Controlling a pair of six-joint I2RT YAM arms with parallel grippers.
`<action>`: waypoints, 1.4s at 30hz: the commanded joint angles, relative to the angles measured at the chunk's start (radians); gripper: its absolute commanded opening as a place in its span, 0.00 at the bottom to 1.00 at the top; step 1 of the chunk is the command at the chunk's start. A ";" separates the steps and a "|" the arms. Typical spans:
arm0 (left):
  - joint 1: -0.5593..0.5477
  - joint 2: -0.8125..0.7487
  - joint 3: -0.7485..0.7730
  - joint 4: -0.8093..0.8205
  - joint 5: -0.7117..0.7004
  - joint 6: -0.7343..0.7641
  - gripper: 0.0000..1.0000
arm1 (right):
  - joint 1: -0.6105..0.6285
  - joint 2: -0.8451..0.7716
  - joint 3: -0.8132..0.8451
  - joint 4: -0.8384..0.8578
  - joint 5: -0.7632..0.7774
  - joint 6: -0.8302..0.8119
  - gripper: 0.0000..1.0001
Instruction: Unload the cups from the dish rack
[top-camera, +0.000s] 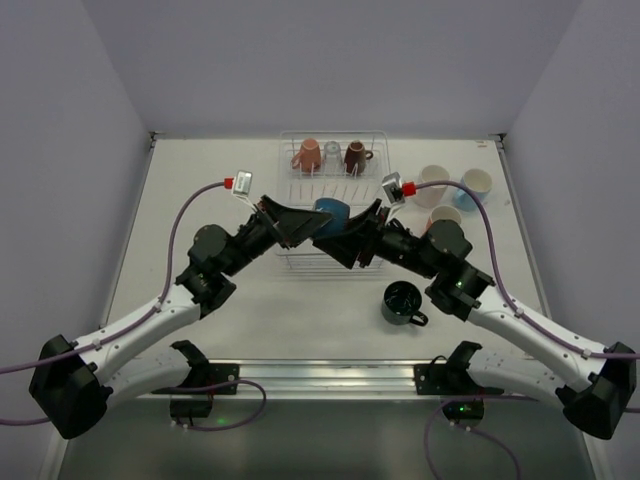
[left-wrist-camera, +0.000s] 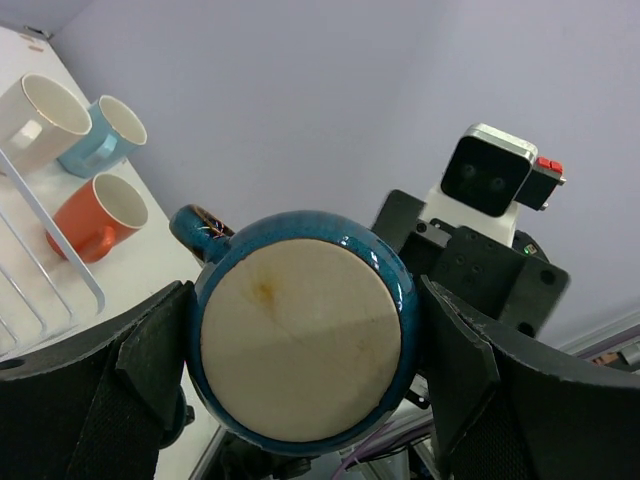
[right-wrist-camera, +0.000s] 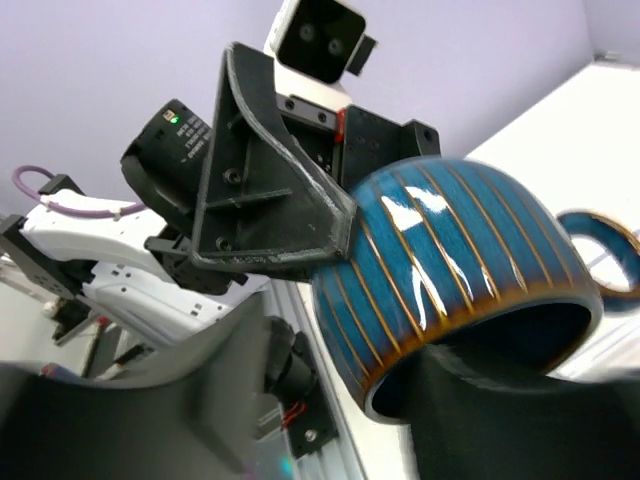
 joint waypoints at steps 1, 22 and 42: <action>0.006 -0.012 -0.003 0.129 0.006 -0.066 0.39 | 0.000 0.014 0.031 0.123 -0.031 -0.003 0.47; 0.006 -0.210 0.252 -0.930 -0.374 0.639 1.00 | -0.263 -0.242 0.009 -0.737 0.327 -0.050 0.00; 0.006 -0.302 0.106 -1.026 -0.447 0.848 1.00 | -0.757 0.001 -0.167 -0.736 0.401 0.006 0.00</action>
